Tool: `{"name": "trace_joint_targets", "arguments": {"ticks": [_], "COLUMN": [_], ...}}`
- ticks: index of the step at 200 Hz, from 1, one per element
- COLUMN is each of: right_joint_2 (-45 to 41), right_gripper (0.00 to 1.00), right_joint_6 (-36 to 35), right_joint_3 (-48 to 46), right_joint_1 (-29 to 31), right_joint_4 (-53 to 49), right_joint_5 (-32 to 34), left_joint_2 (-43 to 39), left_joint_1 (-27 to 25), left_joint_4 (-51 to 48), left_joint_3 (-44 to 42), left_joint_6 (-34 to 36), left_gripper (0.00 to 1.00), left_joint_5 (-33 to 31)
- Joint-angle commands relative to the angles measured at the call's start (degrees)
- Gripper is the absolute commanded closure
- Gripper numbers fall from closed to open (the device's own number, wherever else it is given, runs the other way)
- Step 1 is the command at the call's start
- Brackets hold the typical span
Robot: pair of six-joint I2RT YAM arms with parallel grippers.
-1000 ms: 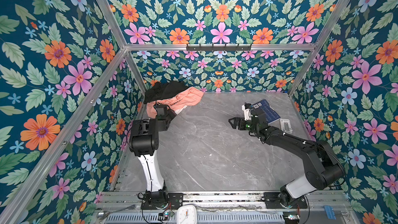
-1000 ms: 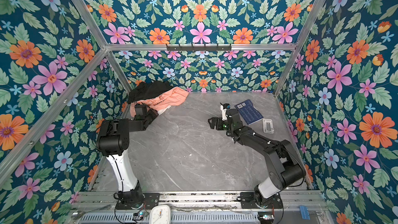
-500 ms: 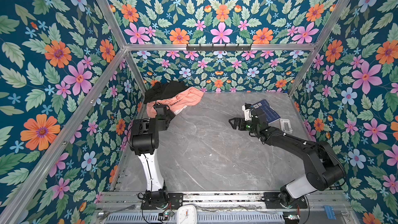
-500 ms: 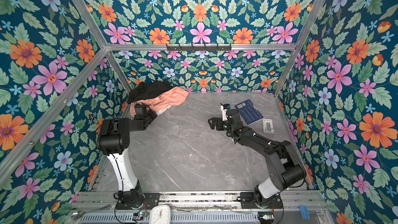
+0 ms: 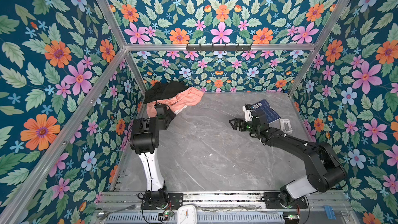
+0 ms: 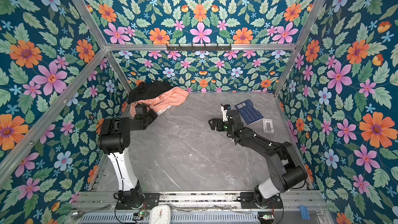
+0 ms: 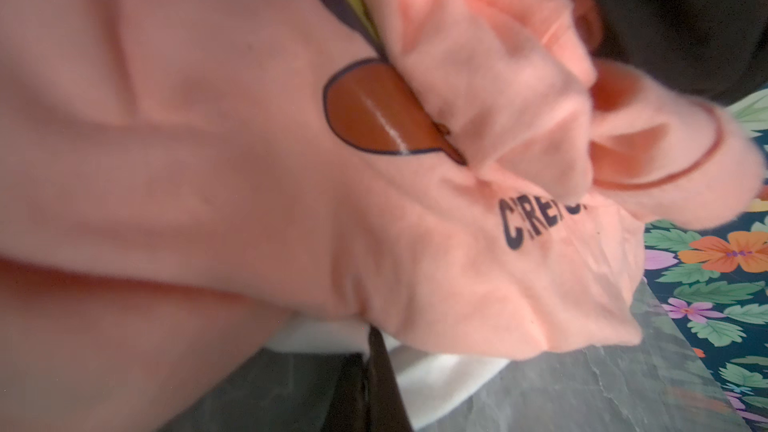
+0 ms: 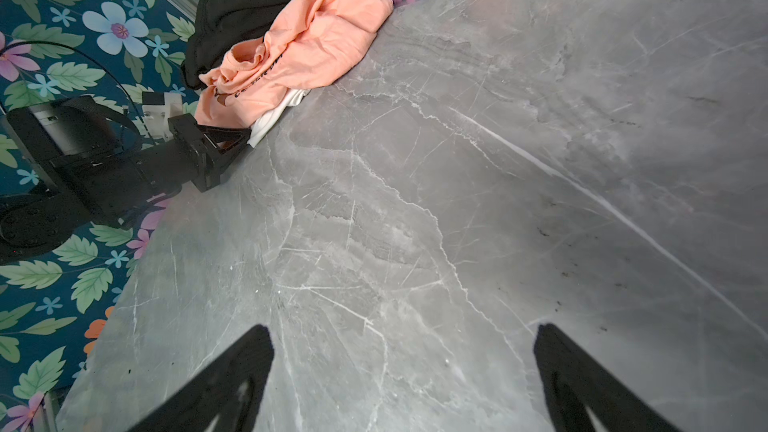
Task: Pick out a specific cloth from the pile
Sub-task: 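Lower the left gripper into the pile and grasp the white cloth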
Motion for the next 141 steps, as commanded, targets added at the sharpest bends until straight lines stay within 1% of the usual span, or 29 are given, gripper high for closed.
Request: {"name": "trace_joint_targets", "arguments": {"ticks": [1,16,35,97,141], "right_joint_2": [-0.3,-0.1,-0.1,-0.2,-0.9], "right_gripper": [0.01,0.01,0.01,0.01,0.01], "right_joint_6": [-0.4,-0.3,-0.1,-0.1,-0.1], "right_joint_3": [-0.1,-0.2,-0.4,-0.6,-1.0], "right_joint_1": [0.1,0.1,0.1,0.1,0.1], "right_joint_4": [0.4,0.4,0.5,0.7,0.4], "right_joint_5": [0.5,0.4,0.3,0.3,0.5], "left_joint_2": [0.3,0.2,-0.2,-3.7,-6.3], "left_joint_1": [0.2,0.6,1.3,1.8,1.8], "left_joint_4": [-5.9,-5.7,-5.8,-6.8,-6.9], "left_joint_3": [-0.1,0.2,0.4,0.8,-0.5], "left_joint_6": [1.0,1.0,1.0,1.4,1.1], "left_gripper": [0.98,1.0,1.0,1.0,1.0], "left_joint_5": [1.8,3.4,4.8,5.7,6.2]}}
